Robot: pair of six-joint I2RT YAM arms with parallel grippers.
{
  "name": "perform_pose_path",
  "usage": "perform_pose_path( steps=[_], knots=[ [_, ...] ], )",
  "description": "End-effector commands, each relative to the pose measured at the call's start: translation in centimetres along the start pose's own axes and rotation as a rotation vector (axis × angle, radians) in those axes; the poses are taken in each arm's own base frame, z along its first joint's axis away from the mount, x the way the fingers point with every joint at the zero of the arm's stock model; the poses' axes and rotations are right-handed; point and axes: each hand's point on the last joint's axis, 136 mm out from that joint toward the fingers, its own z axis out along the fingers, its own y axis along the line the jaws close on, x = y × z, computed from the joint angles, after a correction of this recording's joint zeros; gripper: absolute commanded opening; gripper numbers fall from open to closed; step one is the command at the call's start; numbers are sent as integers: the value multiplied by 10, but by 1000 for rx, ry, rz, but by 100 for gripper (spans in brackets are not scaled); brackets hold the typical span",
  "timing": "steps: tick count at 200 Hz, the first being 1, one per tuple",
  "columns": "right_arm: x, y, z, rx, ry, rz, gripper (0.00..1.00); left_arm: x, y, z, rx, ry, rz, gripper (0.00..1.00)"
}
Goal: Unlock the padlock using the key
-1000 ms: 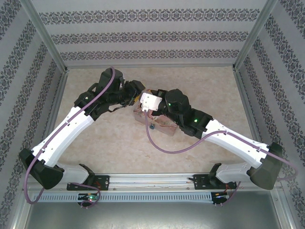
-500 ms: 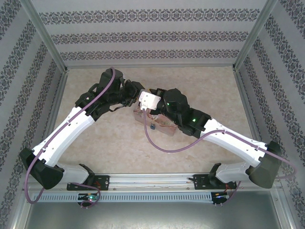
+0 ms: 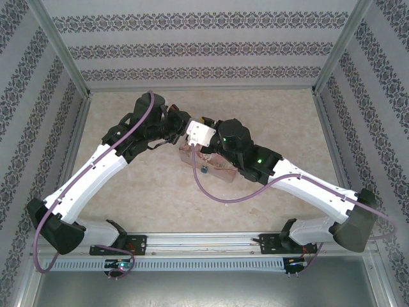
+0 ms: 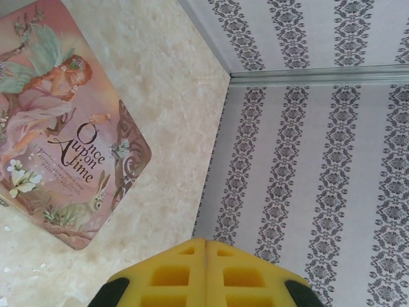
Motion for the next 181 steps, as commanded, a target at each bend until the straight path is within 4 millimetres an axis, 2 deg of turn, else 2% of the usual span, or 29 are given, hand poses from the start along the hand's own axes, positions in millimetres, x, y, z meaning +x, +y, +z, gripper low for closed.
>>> perform_pose_path(
  steps=[1, 13, 31, 70, 105, 146, 163, 181],
  knots=[
    [-21, -18, -14, 33, -73, 84, 38, 4, 3, -5, -12, -8, -101, 0],
    [-17, -20, -18, 33, -76, 122, 55, 0, 0, -7, -9, -31, -23, 0],
    [-8, -24, -25, 28, -67, 200, 68, -7, -3, -13, -22, -67, 88, 0],
    [13, -27, -44, -25, -96, 461, 82, -18, -6, -18, -40, -107, 290, 0],
    [41, -31, -54, -45, -106, 715, 98, -24, -2, -10, -28, -81, 410, 0],
    [83, -30, -57, -86, -83, 1032, 98, -28, -11, -7, 197, -31, 583, 0],
    [102, -28, -57, -97, -78, 1165, 98, -32, -7, -7, 262, -3, 602, 0],
    [113, -27, -57, -146, -119, 1286, 98, -29, 0, -5, 292, 58, 644, 0]
  ],
)
